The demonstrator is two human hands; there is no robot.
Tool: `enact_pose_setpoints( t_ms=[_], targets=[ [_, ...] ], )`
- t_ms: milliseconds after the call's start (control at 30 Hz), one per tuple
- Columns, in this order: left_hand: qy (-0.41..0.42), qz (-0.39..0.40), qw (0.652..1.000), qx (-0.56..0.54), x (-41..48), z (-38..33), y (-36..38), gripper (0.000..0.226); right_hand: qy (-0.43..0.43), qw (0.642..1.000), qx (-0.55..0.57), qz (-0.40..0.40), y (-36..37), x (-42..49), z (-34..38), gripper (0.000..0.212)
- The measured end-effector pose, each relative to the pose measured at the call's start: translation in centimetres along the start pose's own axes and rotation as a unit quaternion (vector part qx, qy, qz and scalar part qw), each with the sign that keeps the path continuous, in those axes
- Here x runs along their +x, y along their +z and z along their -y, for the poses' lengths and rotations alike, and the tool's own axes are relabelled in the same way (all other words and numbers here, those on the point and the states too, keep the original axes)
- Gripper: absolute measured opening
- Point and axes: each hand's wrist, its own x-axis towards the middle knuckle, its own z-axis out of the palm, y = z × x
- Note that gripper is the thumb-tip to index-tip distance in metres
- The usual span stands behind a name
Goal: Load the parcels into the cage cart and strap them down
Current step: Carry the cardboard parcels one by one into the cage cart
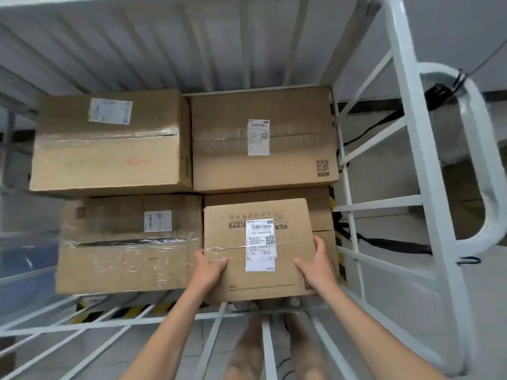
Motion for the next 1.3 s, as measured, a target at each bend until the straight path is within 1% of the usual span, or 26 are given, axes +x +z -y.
enact_pose_setpoints(
  t_ms=[200,333,400,467,533,600,633,700,733,800,833,967,1033,1100,1200,1300],
  targets=[
    [0.020,0.002,1.000,-0.006,5.3,-2.4,6.5,0.068,-0.002,1.000,-0.008,-0.021,-3.6,7.1,-2.4,0.087],
    [0.048,0.004,0.999,-0.011,6.6,-4.4,11.0,0.062,0.001,0.999,-0.002,-0.054,-6.4,10.5,-3.1,0.086],
    [0.050,0.000,0.999,-0.016,6.7,-5.0,12.4,0.061,0.007,0.998,-0.003,-0.059,-7.2,11.3,-3.4,0.085],
    [0.049,-0.006,0.999,-0.015,6.2,-5.0,13.4,0.065,0.019,0.998,-0.011,-0.066,-7.9,11.5,-3.8,0.084],
    [0.053,-0.010,0.999,-0.005,5.7,-5.0,14.3,0.069,0.030,0.995,-0.020,-0.096,-8.2,11.3,-3.9,0.082],
    [0.053,-0.015,0.998,-0.001,5.6,-5.5,15.0,0.070,0.027,0.990,-0.051,-0.128,-8.0,11.0,-3.7,0.083],
    [0.051,-0.019,0.999,-0.005,5.5,-5.8,15.1,0.070,0.015,0.988,-0.077,-0.133,-7.7,10.8,-3.6,0.084],
    [0.050,-0.023,0.998,-0.016,5.0,-6.3,15.3,0.074,-0.010,0.984,-0.135,-0.119,-6.9,10.0,-3.5,0.087],
    [0.054,-0.026,0.998,-0.016,4.5,-6.5,15.2,0.080,-0.016,0.981,-0.159,-0.110,-6.6,9.4,-3.3,0.088],
    [0.078,-0.043,0.996,0.005,2.5,-6.7,15.1,0.093,-0.037,0.975,-0.193,-0.099,-6.0,7.8,-2.8,0.088],
    [0.095,-0.050,0.994,0.021,1.0,-6.9,15.0,0.095,-0.050,0.975,-0.199,-0.090,-5.9,6.7,-2.4,0.088],
    [0.167,-0.025,0.986,0.011,-6.8,-8.5,13.7,0.084,-0.102,0.979,-0.175,-0.032,-6.7,0.2,-0.1,0.080],
    [0.221,-0.019,0.974,0.038,-11.3,-9.4,12.9,0.081,-0.133,0.977,-0.164,-0.026,-7.7,-3.8,1.0,0.077],
    [0.276,-0.025,0.956,0.097,-15.2,-10.1,12.1,0.078,-0.152,0.975,-0.157,-0.027,-9.0,-7.6,2.0,0.076],
    [0.354,-0.045,0.905,0.231,-20.6,-10.9,11.4,0.071,-0.197,0.967,-0.151,-0.054,-11.4,-13.0,2.7,0.074],
    [0.407,-0.070,0.850,0.327,-25.5,-11.7,11.6,0.066,-0.232,0.957,-0.141,-0.101,-14.5,-17.9,2.1,0.073]
  ],
)
